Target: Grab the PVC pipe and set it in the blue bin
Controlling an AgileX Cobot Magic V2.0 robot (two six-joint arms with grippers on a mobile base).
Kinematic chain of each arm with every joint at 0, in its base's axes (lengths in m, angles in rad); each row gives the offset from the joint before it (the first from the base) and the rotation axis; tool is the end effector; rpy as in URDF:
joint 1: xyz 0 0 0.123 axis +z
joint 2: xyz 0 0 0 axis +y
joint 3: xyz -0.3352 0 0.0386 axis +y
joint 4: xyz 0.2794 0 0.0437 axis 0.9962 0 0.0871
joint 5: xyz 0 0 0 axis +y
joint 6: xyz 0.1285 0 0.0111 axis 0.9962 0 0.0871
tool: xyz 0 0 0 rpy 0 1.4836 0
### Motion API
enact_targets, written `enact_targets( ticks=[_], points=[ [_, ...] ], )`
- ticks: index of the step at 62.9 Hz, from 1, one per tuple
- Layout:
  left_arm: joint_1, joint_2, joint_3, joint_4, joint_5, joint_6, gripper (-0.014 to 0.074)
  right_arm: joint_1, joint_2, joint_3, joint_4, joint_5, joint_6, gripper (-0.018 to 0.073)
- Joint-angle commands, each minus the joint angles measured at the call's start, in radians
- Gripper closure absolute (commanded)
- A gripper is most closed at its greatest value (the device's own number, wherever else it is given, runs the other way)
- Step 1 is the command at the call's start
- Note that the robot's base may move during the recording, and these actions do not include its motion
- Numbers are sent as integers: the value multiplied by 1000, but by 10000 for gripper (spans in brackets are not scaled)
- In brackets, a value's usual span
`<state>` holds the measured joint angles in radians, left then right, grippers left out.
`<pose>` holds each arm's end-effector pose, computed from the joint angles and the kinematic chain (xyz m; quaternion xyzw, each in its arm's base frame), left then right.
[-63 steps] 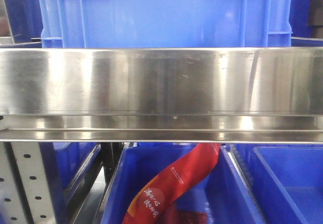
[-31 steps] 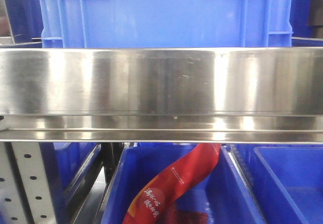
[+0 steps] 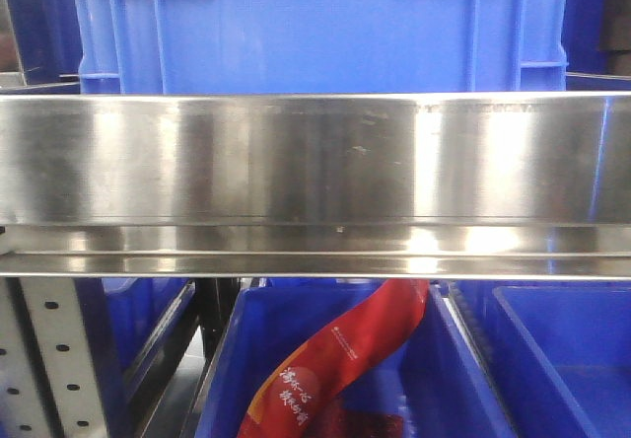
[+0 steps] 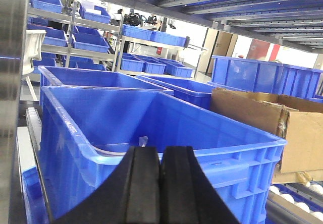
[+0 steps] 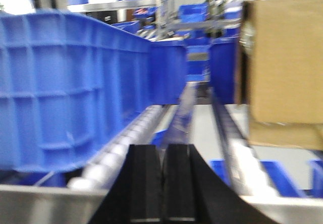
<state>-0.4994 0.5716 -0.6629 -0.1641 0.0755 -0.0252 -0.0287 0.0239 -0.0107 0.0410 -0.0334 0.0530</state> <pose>0.1235 -0.0692 0.4191 0.1080 0.6606 -0.2545 0.6979 0.0740 -0.0023 0.2233 0.0415 0.6669 0.0238 0.7436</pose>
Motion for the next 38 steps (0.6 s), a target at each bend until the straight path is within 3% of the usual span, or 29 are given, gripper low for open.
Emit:
enact_targets(
  ticks=[1, 8, 38],
  points=[
    [-6, -8, 2, -6, -20, -4, 707, -32, -24, 11, -22, -40, -2, 727],
    [-6, -8, 2, -6, -20, -4, 707, -40, -24, 11, -28, 11, -2, 727],
    [-6, -8, 4, -6, -20, -4, 707, -40, -24, 11, -35, 8, -2, 727]
  ],
)
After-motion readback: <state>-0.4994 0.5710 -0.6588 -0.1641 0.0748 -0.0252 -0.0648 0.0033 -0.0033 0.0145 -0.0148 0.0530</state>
